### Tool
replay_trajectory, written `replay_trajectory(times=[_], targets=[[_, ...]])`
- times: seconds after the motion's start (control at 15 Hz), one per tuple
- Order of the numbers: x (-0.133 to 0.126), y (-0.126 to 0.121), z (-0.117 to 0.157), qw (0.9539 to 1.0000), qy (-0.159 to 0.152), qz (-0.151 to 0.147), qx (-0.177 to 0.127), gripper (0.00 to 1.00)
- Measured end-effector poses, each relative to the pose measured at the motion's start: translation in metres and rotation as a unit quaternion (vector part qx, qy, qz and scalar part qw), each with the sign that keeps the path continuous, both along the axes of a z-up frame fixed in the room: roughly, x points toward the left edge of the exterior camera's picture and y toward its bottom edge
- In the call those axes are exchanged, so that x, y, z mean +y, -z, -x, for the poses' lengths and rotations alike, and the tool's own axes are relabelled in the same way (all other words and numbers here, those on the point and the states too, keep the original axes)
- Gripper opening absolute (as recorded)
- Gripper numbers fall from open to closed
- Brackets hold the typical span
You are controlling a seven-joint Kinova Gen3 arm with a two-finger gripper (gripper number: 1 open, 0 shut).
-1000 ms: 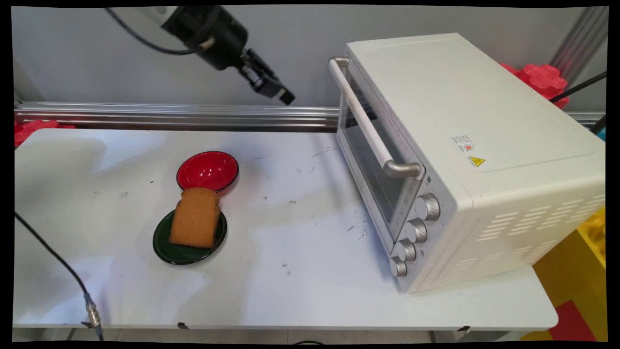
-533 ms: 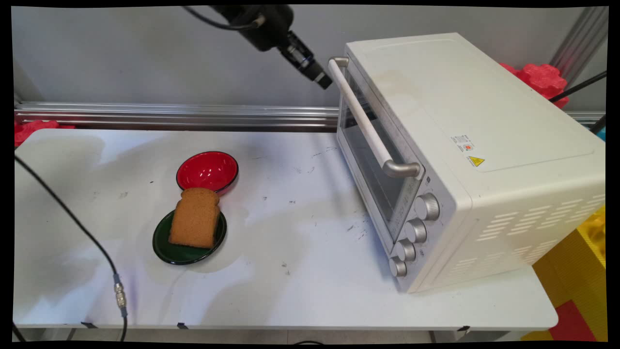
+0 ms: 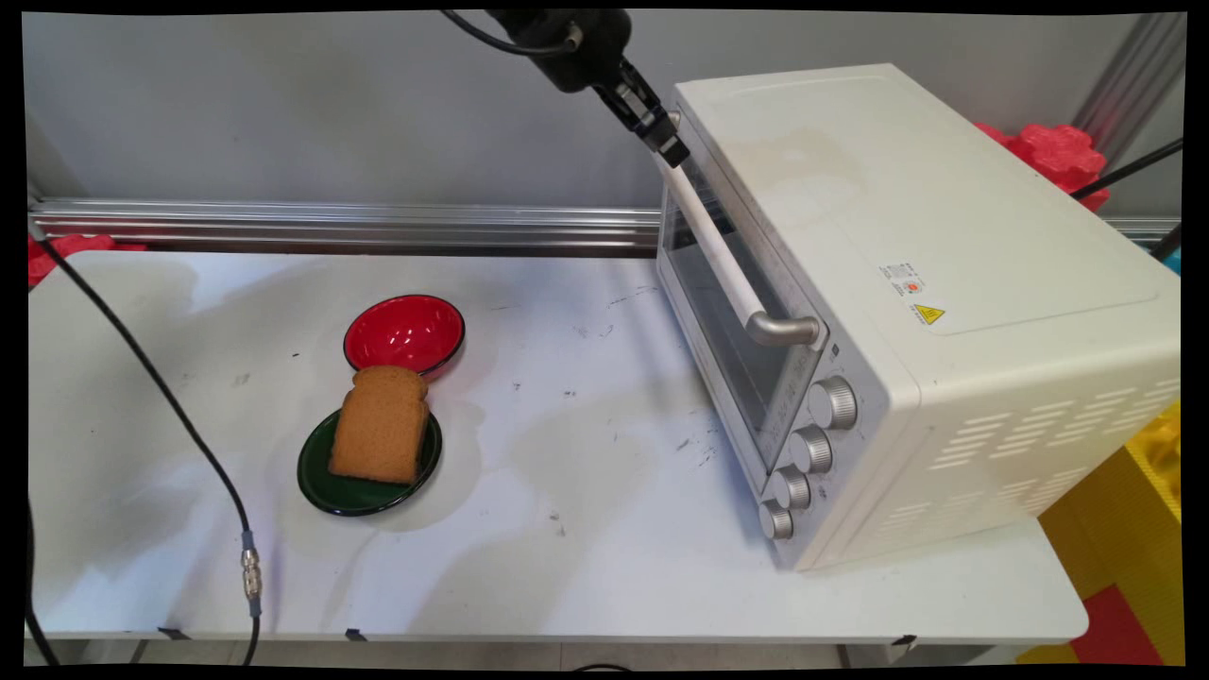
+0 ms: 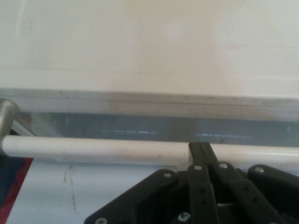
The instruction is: Open the oven
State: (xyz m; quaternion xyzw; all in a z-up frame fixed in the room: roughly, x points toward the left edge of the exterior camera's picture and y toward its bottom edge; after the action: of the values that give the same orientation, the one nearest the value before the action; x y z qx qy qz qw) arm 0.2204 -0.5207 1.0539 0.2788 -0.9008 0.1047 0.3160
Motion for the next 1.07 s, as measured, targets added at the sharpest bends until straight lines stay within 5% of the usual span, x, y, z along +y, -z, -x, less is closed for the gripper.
replay_trajectory(times=[1.07], targets=[[-0.030, 0.041, 0.031, 0.9992, 0.028, 0.022, -0.019, 0.00]])
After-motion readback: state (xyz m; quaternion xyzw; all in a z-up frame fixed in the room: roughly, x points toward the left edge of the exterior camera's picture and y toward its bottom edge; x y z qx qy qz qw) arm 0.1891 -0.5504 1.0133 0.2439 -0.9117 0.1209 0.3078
